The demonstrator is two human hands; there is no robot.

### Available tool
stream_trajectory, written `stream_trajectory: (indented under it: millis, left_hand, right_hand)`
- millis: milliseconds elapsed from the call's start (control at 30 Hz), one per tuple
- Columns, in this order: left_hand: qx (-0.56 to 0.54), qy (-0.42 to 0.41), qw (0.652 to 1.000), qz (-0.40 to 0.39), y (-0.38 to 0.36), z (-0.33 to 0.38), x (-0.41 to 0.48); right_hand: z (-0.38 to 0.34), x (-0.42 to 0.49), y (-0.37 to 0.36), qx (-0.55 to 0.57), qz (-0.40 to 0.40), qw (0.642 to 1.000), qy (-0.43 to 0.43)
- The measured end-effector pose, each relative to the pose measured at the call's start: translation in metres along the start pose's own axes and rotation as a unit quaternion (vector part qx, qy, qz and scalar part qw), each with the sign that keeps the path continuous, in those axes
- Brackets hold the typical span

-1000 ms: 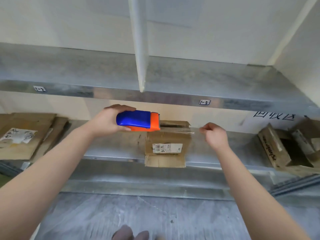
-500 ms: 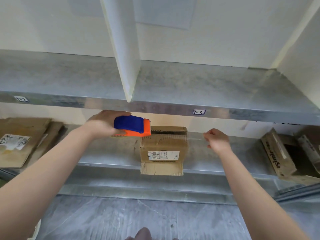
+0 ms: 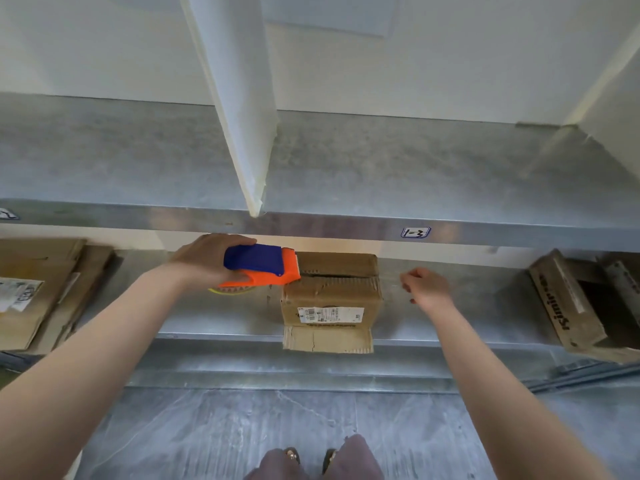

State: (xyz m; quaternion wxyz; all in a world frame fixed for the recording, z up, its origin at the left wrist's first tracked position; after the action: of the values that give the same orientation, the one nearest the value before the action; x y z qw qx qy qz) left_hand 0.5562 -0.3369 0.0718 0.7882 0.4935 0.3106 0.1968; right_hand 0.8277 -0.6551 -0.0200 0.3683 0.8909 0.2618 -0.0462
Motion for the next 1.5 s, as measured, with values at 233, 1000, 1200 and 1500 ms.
stream_trajectory:
  millis: [233, 1000, 1200, 1500]
  left_hand:
    - [-0.026, 0.004, 1.0, -0.015, -0.009, -0.006, 0.005]
    - [-0.038, 0.006, 0.999, 0.034, -0.009, 0.008, -0.01]
    - [-0.043, 0.022, 0.998, 0.041, -0.012, 0.003, -0.017]
    - [-0.065, 0.01, 0.996, 0.068, -0.018, -0.005, -0.02]
  right_hand:
    - [0.017, 0.001, -0.044, 0.093, -0.046, 0.993, -0.048]
    - [-0.028, -0.056, -0.066, 0.093, -0.238, 0.947, 0.196]
    - [-0.051, -0.041, -0.059, -0.045, -0.152, 0.956, 0.248]
    - [-0.048, -0.034, -0.066, -0.087, -0.143, 0.948, 0.27]
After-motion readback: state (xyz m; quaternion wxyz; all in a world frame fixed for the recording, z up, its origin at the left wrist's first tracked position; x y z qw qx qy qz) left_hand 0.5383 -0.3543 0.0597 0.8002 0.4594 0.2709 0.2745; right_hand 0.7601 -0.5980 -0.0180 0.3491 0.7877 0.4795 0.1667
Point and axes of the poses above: each hand's wrist, its own x-axis towards the middle knuckle, its own y-axis out of the back of the hand, z = x × y, the point moved 10 cm from there along x, towards the middle knuckle, and after that the axes turned 9 degrees about y, right-handed, at the moved point
